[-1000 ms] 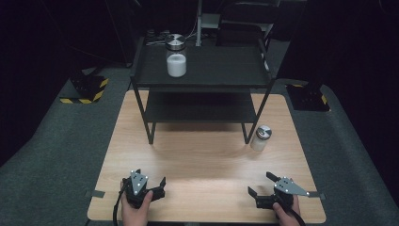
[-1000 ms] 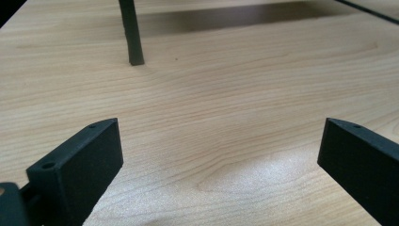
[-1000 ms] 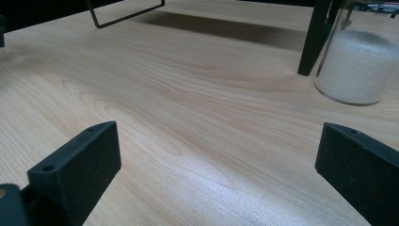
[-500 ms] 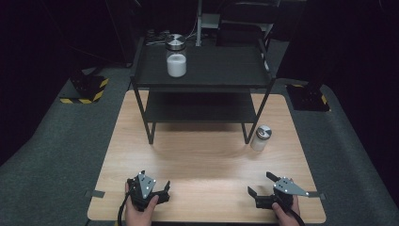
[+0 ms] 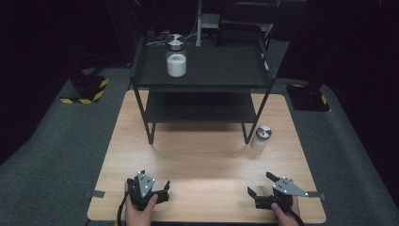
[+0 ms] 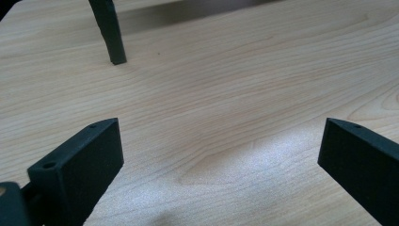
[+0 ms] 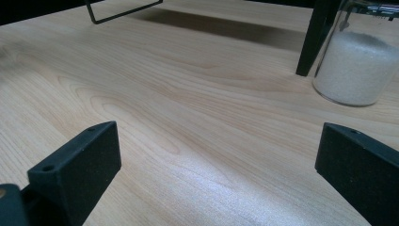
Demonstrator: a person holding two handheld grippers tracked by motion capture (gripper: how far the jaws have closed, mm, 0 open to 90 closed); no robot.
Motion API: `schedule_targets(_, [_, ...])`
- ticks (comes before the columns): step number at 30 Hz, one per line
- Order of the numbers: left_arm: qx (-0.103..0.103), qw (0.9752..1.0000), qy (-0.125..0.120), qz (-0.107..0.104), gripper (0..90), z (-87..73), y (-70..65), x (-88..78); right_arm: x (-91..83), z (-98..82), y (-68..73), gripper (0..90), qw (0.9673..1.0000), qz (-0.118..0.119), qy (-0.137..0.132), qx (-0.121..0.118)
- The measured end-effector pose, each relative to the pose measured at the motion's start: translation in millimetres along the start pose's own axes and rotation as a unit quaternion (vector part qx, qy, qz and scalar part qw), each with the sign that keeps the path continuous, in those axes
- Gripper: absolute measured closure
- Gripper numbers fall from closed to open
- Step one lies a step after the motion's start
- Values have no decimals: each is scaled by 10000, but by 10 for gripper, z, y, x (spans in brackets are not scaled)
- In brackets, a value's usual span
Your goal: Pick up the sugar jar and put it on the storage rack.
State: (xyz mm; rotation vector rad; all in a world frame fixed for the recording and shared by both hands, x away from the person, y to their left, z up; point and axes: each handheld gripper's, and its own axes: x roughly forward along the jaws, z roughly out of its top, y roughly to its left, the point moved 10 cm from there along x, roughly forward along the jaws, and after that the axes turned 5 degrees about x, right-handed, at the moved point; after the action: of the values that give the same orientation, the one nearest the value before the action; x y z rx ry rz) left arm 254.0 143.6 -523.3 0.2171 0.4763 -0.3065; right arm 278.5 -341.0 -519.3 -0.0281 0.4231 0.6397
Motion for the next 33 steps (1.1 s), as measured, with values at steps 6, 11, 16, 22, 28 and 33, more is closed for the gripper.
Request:
schedule_targets(6, [-95,9999,-10,-32,7,-3,21,-4,-7,-6,3,4,10000,-24,-39,8])
schedule_targets(11, [-212,9997,-44,-85,7,-12,49,-5,-11,-10,26,4,9999,-83,-55,-74])
schedule_targets(16, [-202,9998,-59,-70,7,-18,40,-20,-34,-22,31,4,9998,-140,-91,-46])
schedule_targets(22, [-95,9999,-47,-85,6,-13,12,-19,-80,44,-1,3,9995,-235,-159,141])
schedule_targets(28, [-132,9998,-78,-125,6,-18,25,-22,-153,159,-5,3,9990,-234,-346,160])
schedule_targets(33, [-162,9997,-98,-170,6,-22,35,-24,-151,281,-21,4,9987,-367,-349,106])
